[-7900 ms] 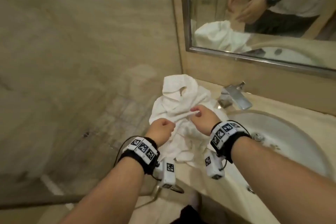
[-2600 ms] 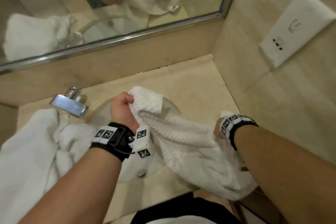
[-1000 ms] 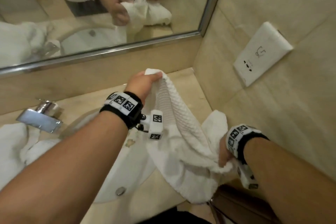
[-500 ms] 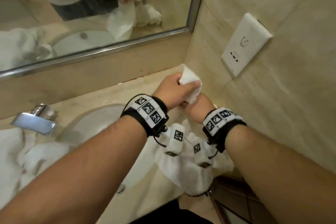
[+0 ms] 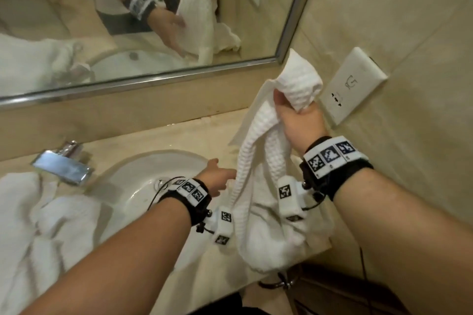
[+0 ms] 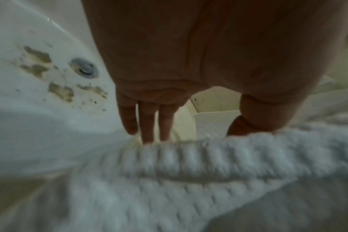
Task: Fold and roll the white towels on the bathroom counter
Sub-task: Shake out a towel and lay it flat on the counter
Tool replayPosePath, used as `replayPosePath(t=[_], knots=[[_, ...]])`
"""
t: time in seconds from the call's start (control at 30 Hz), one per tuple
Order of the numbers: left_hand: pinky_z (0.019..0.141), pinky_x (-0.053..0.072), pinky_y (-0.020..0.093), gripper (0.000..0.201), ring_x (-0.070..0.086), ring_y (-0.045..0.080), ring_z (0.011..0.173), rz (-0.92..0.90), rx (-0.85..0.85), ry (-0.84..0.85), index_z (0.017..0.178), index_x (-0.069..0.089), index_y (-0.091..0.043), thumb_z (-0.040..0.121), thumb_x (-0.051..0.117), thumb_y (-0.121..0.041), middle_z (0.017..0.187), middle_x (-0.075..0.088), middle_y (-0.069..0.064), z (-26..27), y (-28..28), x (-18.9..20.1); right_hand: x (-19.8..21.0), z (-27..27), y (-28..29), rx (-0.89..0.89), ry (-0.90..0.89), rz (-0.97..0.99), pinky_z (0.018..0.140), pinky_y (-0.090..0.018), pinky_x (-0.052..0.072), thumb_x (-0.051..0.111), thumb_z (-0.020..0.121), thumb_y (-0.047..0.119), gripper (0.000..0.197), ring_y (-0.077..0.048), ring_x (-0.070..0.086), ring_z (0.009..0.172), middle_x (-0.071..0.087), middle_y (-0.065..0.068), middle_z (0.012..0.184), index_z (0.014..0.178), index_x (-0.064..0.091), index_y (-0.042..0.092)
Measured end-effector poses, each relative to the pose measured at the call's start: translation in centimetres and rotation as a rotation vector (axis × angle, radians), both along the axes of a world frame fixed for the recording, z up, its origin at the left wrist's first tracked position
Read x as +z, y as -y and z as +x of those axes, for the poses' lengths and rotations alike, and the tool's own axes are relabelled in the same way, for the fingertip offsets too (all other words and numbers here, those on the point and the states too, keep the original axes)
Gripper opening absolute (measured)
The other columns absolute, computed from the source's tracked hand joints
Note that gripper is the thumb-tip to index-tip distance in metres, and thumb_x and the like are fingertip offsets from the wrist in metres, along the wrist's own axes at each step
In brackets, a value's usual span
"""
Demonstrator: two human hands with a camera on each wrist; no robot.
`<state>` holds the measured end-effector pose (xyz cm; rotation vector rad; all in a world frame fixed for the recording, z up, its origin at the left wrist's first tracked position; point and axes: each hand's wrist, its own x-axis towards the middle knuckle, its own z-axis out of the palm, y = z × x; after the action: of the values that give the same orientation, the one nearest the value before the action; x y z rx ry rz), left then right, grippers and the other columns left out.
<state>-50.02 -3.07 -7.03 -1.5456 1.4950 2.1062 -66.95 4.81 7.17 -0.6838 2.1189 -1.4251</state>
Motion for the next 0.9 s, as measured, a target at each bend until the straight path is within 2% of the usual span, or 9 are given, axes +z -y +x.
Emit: replayPosePath(t=[0.1,0.13,0.2,0.3,0.5,0.57,0.63,0.77,0.9], knots=[[0.071,0.048,0.032,0.033,0.056,0.023,0.074,0.087,-0.033,-0.228,0.106,0.067,-0.011,0.077,0.071,-0.025,0.079,0.064,0.003,-1.8,-1.0,1.6,1.5,-0.3,0.0,-0.089,-0.009,-0.049,0.057,-0.018,0.046,0.063,0.09,0.055,0.033,0.003,0.059,0.067,0.063,0.016,0.07,0.078,0.06,0.025],[0.063,0.043,0.029,0.011,0.048,0.021,0.064,0.138,-0.046,-0.295,0.077,0.068,-0.015,0.073,0.069,-0.025,0.065,0.054,0.001,-2.3,-1.4,2.2,1.6,-0.5,-0.2,-0.098,-0.038,-0.048,0.062,-0.019,0.046,0.06,0.092,0.055,0.03,-0.001,0.06,0.074,0.061,0.017,0.076,0.082,0.059,0.027],[0.058,0.04,0.027,0.017,0.04,0.019,0.057,0.294,-0.069,-0.361,0.057,0.059,-0.021,0.072,0.066,-0.026,0.056,0.038,-0.001,-2.9,-2.3,3.1,1.3,-0.8,-0.8,-0.103,-0.099,-0.012,0.071,-0.024,0.046,0.056,0.094,0.056,0.03,-0.006,0.061,0.08,0.063,0.013,0.081,0.082,0.06,0.029],[0.063,0.038,0.03,0.021,0.039,0.019,0.058,0.379,-0.191,-0.413,0.078,0.056,-0.02,0.079,0.07,-0.035,0.058,0.037,0.0,-3.9,-3.9,3.8,0.2,-1.3,-2.5,-0.064,-0.183,0.054,0.067,-0.026,0.046,0.053,0.098,0.05,0.03,-0.007,0.058,0.075,0.064,0.004,0.081,0.075,0.058,0.031],[0.073,0.058,0.044,0.023,0.059,0.021,0.067,-0.342,-0.555,-0.125,0.101,0.066,-0.005,0.094,0.059,-0.026,0.079,0.064,0.006,-5.6,-5.6,2.9,-2.4,-0.6,-5.2,0.141,-0.123,0.253,0.079,-0.034,0.052,0.068,0.086,0.042,0.015,-0.016,0.066,0.085,0.071,-0.003,0.092,0.089,0.066,0.027],[0.058,0.052,0.033,0.021,0.058,0.02,0.058,-0.351,-0.566,-0.021,0.091,0.064,-0.006,0.097,0.053,-0.023,0.072,0.064,0.006,-5.4,-4.6,3.4,-3.8,-1.4,-5.9,0.27,-0.16,0.427,0.082,-0.037,0.057,0.068,0.064,0.046,0.053,-0.015,0.067,0.087,0.071,0.0,0.095,0.111,0.063,0.023],[0.046,0.037,0.023,0.024,0.051,0.018,0.047,-0.316,-0.43,0.043,0.078,0.058,-0.01,0.097,0.051,-0.023,0.059,0.058,0.004,-5.1,-2.3,4.2,-4.4,-2.2,-5.9,0.403,-0.198,0.601,0.079,-0.034,0.056,0.064,0.056,0.043,0.077,-0.015,0.065,0.089,0.067,0.002,0.1,0.129,0.05,0.022],[0.049,0.034,0.026,0.032,0.047,0.023,0.047,-0.349,-0.162,0.017,0.071,0.06,-0.009,0.096,0.052,-0.028,0.052,0.057,0.006,-5.7,3.1,6.3,-4.8,-3.5,-4.9,0.31,-0.268,0.589,0.093,-0.039,0.052,0.062,0.073,0.037,0.071,-0.023,0.062,0.106,0.063,-0.001,0.121,0.139,0.04,0.026],[0.089,0.054,0.042,0.023,0.067,0.022,0.092,-0.335,0.158,-0.306,0.119,0.061,-0.017,0.098,0.057,-0.026,0.101,0.073,0.004,-6.9,5.4,8.1,-3.8,-3.9,-2.8,0.019,-0.241,0.16,0.108,-0.037,0.04,0.068,0.088,0.036,0.066,-0.013,0.049,0.126,0.05,0.005,0.142,0.144,0.034,0.025]])
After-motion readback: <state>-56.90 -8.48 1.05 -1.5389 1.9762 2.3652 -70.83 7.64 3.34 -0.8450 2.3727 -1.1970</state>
